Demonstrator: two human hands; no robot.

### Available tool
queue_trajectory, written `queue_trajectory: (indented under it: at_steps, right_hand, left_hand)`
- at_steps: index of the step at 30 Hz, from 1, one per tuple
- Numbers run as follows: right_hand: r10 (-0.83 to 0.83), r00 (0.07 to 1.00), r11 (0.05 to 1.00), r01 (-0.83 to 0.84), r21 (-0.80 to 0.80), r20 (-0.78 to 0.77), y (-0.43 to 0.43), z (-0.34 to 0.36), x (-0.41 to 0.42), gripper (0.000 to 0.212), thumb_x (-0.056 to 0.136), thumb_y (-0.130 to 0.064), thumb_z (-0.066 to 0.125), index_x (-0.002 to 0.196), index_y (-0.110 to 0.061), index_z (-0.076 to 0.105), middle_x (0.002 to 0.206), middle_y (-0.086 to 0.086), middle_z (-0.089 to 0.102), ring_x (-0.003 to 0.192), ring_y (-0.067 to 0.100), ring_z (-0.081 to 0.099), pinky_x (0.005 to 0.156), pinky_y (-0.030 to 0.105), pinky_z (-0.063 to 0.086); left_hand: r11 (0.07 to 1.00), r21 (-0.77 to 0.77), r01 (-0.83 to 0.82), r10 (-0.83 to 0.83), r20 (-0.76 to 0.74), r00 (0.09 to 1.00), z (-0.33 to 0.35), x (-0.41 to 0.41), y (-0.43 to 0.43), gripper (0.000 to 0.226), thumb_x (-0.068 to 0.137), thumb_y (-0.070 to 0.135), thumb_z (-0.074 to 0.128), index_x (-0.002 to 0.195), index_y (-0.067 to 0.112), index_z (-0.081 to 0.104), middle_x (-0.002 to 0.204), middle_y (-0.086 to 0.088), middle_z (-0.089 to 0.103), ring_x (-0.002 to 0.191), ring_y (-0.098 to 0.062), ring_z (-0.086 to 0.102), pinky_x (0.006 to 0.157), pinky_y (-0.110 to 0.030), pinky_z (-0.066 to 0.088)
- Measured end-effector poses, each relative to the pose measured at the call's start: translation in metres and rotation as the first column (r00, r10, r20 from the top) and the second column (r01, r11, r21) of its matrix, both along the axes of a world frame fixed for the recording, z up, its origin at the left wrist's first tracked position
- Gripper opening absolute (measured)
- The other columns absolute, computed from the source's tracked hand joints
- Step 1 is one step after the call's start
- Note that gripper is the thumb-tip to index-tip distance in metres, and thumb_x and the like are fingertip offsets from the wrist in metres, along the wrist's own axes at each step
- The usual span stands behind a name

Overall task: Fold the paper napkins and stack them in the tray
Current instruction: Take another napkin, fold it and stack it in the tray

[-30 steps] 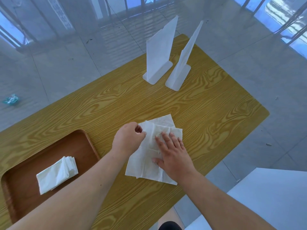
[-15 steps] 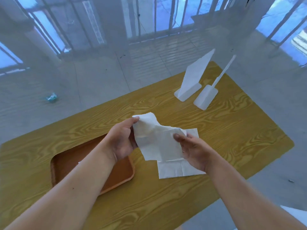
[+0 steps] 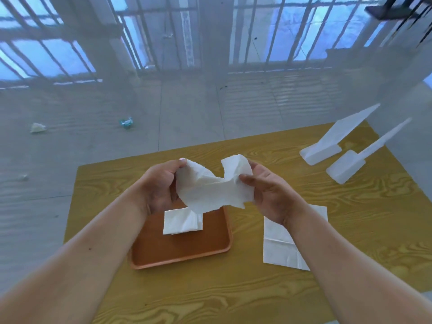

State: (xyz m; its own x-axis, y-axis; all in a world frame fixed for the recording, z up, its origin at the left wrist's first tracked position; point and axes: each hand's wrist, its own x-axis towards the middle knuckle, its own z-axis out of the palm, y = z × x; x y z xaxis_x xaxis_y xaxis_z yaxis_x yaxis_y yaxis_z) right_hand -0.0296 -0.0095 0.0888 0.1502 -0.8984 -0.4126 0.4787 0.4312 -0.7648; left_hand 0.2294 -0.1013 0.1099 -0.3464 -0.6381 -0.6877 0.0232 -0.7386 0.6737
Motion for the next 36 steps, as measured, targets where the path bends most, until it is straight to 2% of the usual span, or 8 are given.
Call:
queue_trajectory:
  at_steps: [4, 7, 13, 17, 22, 26, 31, 36]
  right_hand:
    - [-0.071, 0.997, 0.997, 0.071, 0.009, -0.021, -0.005, 0.001, 0.008, 0.082, 0.084, -0.006, 0.079, 0.155, -0.024, 0.042, 0.129, 0.011, 0.075, 0.111, 0.026, 0.074, 0.089, 0.037, 0.062]
    - [-0.116, 0.992, 0.993, 0.117, 0.012, -0.056, -0.005, 0.000, 0.009, 0.080, 0.083, -0.010, 0.079, 0.153, -0.030, 0.046, 0.121, 0.006, 0.078, 0.107, 0.022, 0.075, 0.082, 0.033, 0.062]
    - [-0.128, 0.975, 0.990, 0.135, 0.030, -0.180, -0.001, 0.001, 0.000, 0.090, 0.076, -0.011, 0.082, 0.156, -0.027, 0.045, 0.120, 0.007, 0.078, 0.108, 0.020, 0.071, 0.100, 0.034, 0.054]
    - [-0.040, 0.964, 0.999, 0.046, 0.017, -0.264, 0.001, 0.003, -0.003, 0.094, 0.082, -0.007, 0.080, 0.161, -0.028, 0.035, 0.106, 0.008, 0.078, 0.099, 0.018, 0.071, 0.089, 0.030, 0.054]
    - [-0.006, 0.968, 1.000, 0.011, 0.019, -0.250, -0.001, 0.011, -0.001, 0.093, 0.081, -0.013, 0.086, 0.159, -0.030, 0.037, 0.107, 0.011, 0.079, 0.098, 0.019, 0.074, 0.085, 0.028, 0.058]
    - [-0.002, 0.938, 1.000, 0.013, 0.027, -0.347, -0.005, 0.011, 0.001, 0.077, 0.089, -0.011, 0.080, 0.155, -0.026, 0.046, 0.116, 0.008, 0.080, 0.104, 0.019, 0.075, 0.097, 0.036, 0.057]
    - [0.050, 0.870, 0.999, -0.045, 0.021, -0.491, -0.004, 0.012, -0.006, 0.074, 0.093, -0.007, 0.076, 0.157, -0.025, 0.043, 0.098, 0.003, 0.082, 0.097, 0.010, 0.074, 0.108, 0.037, 0.047]
    - [0.095, 0.747, 0.994, -0.110, 0.020, -0.658, -0.002, 0.017, -0.005, 0.043, 0.091, -0.011, 0.079, 0.130, -0.025, 0.070, 0.100, 0.005, 0.082, 0.099, 0.012, 0.075, 0.104, 0.036, 0.055]
  left_hand:
    - [0.992, -0.044, 0.121, -0.123, -0.036, 0.992, -0.002, 0.017, 0.005, 0.055, 0.096, 0.049, 0.068, 0.127, 0.004, 0.068, 0.124, -0.017, 0.075, 0.106, -0.031, 0.074, 0.092, -0.049, 0.061]
    - [0.965, -0.145, 0.217, -0.219, 0.003, 0.976, -0.009, 0.026, 0.013, 0.062, 0.083, 0.024, 0.085, 0.137, 0.012, 0.058, 0.132, -0.020, 0.071, 0.112, -0.033, 0.072, 0.094, -0.048, 0.061]
    - [0.956, -0.281, 0.080, -0.058, 0.086, 0.995, -0.010, 0.027, 0.015, 0.104, 0.073, 0.000, 0.089, 0.159, 0.025, 0.036, 0.114, -0.027, 0.078, 0.107, -0.039, 0.076, 0.088, -0.045, 0.063]
    - [0.918, -0.396, 0.036, 0.051, 0.208, 0.977, -0.006, 0.026, 0.008, 0.100, 0.084, 0.000, 0.084, 0.161, 0.034, 0.031, 0.101, -0.020, 0.078, 0.096, -0.029, 0.078, 0.095, -0.044, 0.060]
    - [0.903, -0.404, 0.144, -0.084, 0.162, 0.983, 0.007, 0.025, 0.005, 0.062, 0.090, 0.003, 0.079, 0.142, 0.027, 0.054, 0.096, -0.014, 0.082, 0.089, -0.023, 0.077, 0.076, -0.030, 0.061]
    - [0.878, -0.437, 0.196, -0.107, 0.220, 0.970, 0.010, 0.023, 0.008, 0.062, 0.087, 0.001, 0.082, 0.138, 0.027, 0.059, 0.093, -0.010, 0.081, 0.092, -0.022, 0.078, 0.080, -0.028, 0.062]
    - [0.839, -0.491, 0.234, -0.077, 0.320, 0.944, 0.011, 0.025, 0.011, 0.050, 0.089, 0.006, 0.082, 0.133, 0.022, 0.063, 0.092, -0.009, 0.084, 0.091, -0.023, 0.080, 0.078, -0.028, 0.063]
    - [0.710, -0.570, 0.414, -0.049, 0.547, 0.836, 0.006, 0.026, 0.009, 0.020, 0.091, 0.020, 0.082, 0.108, 0.027, 0.075, 0.086, 0.000, 0.082, 0.084, -0.018, 0.077, 0.076, -0.030, 0.061]
